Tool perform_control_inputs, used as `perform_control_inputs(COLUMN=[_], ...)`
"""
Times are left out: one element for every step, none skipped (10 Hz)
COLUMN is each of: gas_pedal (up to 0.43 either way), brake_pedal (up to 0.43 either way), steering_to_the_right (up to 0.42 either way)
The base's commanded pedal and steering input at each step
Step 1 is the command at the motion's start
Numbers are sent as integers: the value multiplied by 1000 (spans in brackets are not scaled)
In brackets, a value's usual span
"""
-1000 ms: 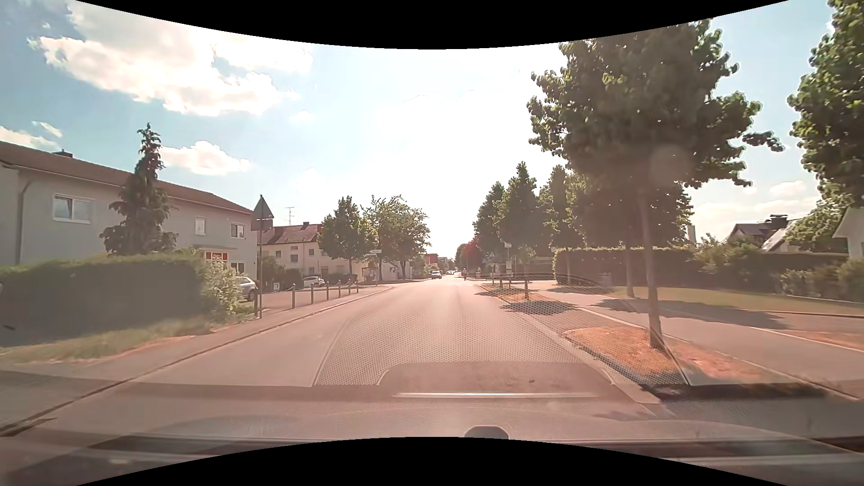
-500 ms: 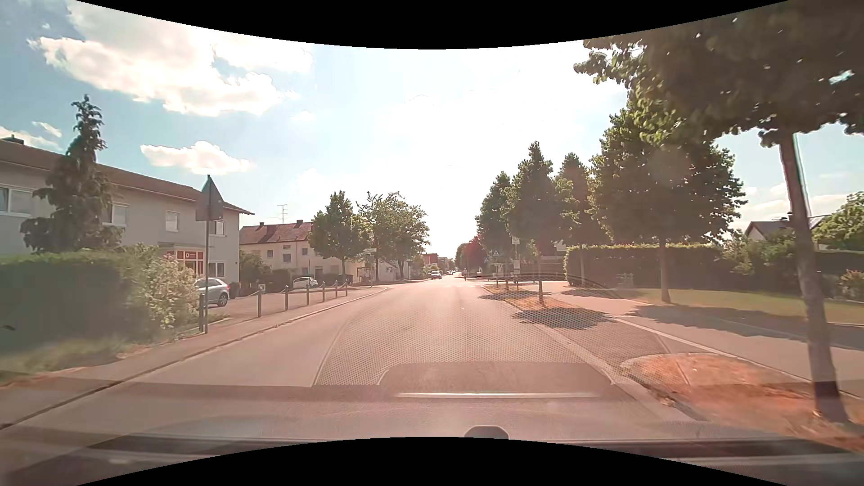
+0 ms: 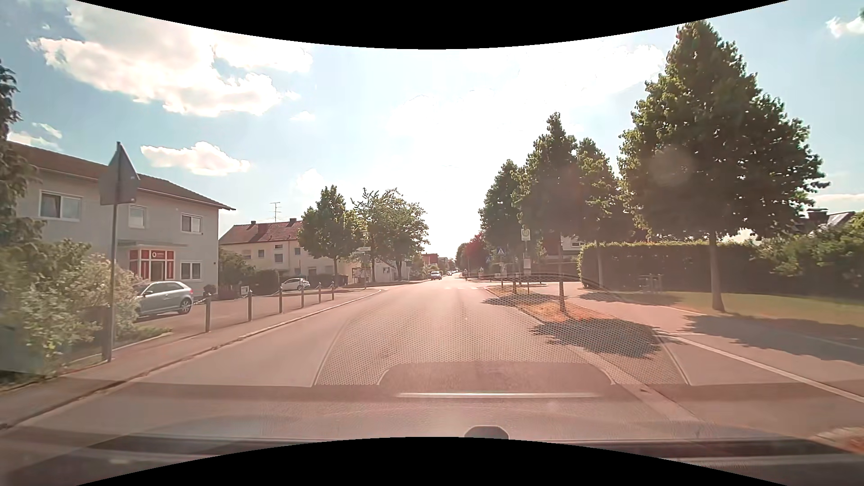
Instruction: Follow the waypoints while adhering to traffic rules and regulations
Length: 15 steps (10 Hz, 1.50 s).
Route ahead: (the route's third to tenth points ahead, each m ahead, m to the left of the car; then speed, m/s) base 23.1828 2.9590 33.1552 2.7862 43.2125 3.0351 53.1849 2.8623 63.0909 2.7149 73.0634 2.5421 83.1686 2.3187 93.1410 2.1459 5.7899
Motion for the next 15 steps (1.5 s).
perform_control_inputs(gas_pedal=[79,67,67,67,67,67,47,39,39,39,39,39,39,39,39], brake_pedal=[0,0,0,0,0,0,0,0,0,0,0,0,0,0,0], steering_to_the_right=[-3,-3,-3,-2,-1,-1,-1,-1,-1,0,0,0,0,0,0])
